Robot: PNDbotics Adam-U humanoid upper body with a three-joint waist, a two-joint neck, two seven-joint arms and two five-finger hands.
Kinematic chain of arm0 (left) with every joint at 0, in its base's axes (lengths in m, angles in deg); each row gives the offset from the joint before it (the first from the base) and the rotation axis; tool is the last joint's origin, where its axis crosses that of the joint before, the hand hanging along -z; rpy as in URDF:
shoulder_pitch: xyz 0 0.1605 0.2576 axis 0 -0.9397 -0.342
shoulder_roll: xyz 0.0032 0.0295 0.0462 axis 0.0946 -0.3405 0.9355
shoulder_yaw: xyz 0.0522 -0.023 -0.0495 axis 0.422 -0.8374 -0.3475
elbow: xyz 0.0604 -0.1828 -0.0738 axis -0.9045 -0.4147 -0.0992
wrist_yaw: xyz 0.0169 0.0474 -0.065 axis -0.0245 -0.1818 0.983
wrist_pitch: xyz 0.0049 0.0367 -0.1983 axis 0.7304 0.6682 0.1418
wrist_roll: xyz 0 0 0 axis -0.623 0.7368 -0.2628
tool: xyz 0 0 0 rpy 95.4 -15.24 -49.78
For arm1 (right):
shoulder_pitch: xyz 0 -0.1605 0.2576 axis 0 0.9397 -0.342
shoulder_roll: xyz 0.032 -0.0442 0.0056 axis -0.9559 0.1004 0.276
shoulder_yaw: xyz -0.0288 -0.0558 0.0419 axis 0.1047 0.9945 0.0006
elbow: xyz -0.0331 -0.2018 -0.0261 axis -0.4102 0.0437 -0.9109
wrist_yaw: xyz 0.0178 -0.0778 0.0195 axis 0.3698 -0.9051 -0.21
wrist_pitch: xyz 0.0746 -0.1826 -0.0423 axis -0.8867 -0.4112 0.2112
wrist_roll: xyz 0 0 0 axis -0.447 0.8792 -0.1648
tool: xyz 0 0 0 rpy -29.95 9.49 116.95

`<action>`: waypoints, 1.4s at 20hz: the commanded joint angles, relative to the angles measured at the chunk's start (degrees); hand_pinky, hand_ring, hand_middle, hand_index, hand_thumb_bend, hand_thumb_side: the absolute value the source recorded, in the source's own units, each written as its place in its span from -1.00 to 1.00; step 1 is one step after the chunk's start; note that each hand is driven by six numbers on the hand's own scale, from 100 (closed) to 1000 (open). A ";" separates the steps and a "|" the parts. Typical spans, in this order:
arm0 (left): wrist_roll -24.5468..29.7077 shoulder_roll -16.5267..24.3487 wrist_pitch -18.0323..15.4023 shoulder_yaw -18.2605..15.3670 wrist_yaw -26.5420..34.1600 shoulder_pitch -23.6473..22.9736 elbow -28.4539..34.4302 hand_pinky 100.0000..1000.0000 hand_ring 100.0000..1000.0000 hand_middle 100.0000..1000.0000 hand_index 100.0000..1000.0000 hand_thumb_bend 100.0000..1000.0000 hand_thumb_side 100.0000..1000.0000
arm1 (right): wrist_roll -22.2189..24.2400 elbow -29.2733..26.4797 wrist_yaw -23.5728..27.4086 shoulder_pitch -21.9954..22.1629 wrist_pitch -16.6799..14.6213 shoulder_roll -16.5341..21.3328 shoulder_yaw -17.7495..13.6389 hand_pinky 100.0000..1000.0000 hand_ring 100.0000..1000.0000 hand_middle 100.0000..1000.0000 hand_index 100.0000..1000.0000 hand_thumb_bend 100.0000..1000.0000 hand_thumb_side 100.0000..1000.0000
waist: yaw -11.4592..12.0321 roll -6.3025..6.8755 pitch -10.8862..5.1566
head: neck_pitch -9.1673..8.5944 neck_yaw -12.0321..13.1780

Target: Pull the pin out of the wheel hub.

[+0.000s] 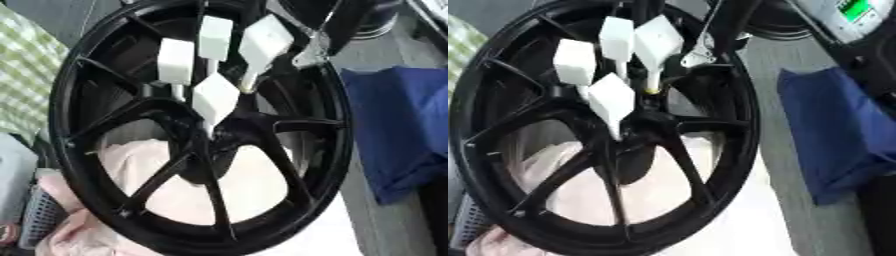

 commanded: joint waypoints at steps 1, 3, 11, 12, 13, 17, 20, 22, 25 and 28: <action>-0.29 1.31 -0.12 -0.63 -0.09 -0.05 0.74 0.38 0.48 0.15 0.30 -0.62 0.51 | -2.57 -1.30 2.27 -0.10 0.76 3.20 -4.35 0.50 0.17 -0.52 -0.21 -0.48 -1.00 | -0.39 0.71 -1.56 | 0.35 -0.89; -0.44 1.38 -0.16 -0.78 -0.16 -0.16 0.80 0.38 0.48 0.16 0.30 -0.62 0.51 | -5.00 -1.13 3.09 1.45 1.16 4.87 -7.47 0.51 0.17 -0.50 -0.21 -0.50 -1.00 | -0.86 0.90 -1.63 | 0.37 -0.35; -1.14 1.37 -0.22 -1.42 -0.41 -0.44 0.97 0.38 0.48 0.16 0.30 -0.63 0.50 | -21.12 5.00 0.09 18.18 2.28 10.01 -23.51 0.56 0.20 -0.49 -0.16 -0.74 -1.00 | -2.30 1.47 -1.48 | 0.00 2.20; -1.25 1.34 -0.24 -1.51 -0.43 -0.49 0.99 0.38 0.49 0.16 0.30 -0.63 0.50 | -23.32 6.15 -0.92 20.45 2.38 9.52 -25.38 0.56 0.21 -0.48 -0.16 -0.75 -1.00 | -2.48 1.64 -1.45 | -0.19 2.68; -1.31 1.32 -0.25 -1.54 -0.45 -0.50 1.02 0.38 0.49 0.16 0.30 -0.63 0.50 | -25.04 6.81 -1.72 22.13 2.20 9.20 -26.61 0.56 0.21 -0.48 -0.16 -0.75 -1.00 | -2.52 1.73 -1.43 | -0.29 2.89; -1.56 1.12 -0.29 -1.74 -0.45 -0.45 1.18 0.38 0.49 0.16 0.30 -0.62 0.50 | -30.06 10.92 -9.87 30.24 4.11 6.97 -30.94 0.55 0.21 -0.41 -0.10 -0.79 -1.00 | -3.11 2.44 -1.41 | -1.42 4.89; -1.73 1.07 -0.30 -1.89 -0.42 -0.51 1.25 0.38 0.49 0.16 0.30 -0.62 0.49 | -31.12 13.82 -15.82 34.34 5.58 5.34 -32.22 0.55 0.27 -0.29 -0.01 -0.72 -1.00 | -3.24 2.83 -1.54 | -1.84 5.27; -1.86 1.04 -0.32 -2.00 -0.38 -0.55 1.29 0.38 0.49 0.16 0.30 -0.62 0.49 | -31.29 15.42 -19.11 36.23 6.31 4.17 -32.97 0.56 0.37 -0.11 0.18 -0.62 -0.94 | -3.27 3.04 -1.65 | -2.00 5.44; -1.94 1.01 -0.32 -2.05 -0.29 -0.65 1.32 0.38 0.49 0.16 0.30 -0.62 0.48 | -31.05 17.47 -22.54 38.05 6.94 2.76 -34.00 0.59 0.50 0.14 0.43 -0.50 -0.59 | -3.32 3.30 -1.84 | -1.84 5.51; -2.00 0.98 -0.31 -2.09 -0.26 -0.76 1.32 0.38 0.49 0.16 0.30 -0.62 0.48 | -30.84 18.82 -24.08 38.86 6.77 1.79 -35.03 0.69 0.74 0.57 0.72 -0.51 -0.19 | -3.44 3.49 -2.03 | -1.70 5.47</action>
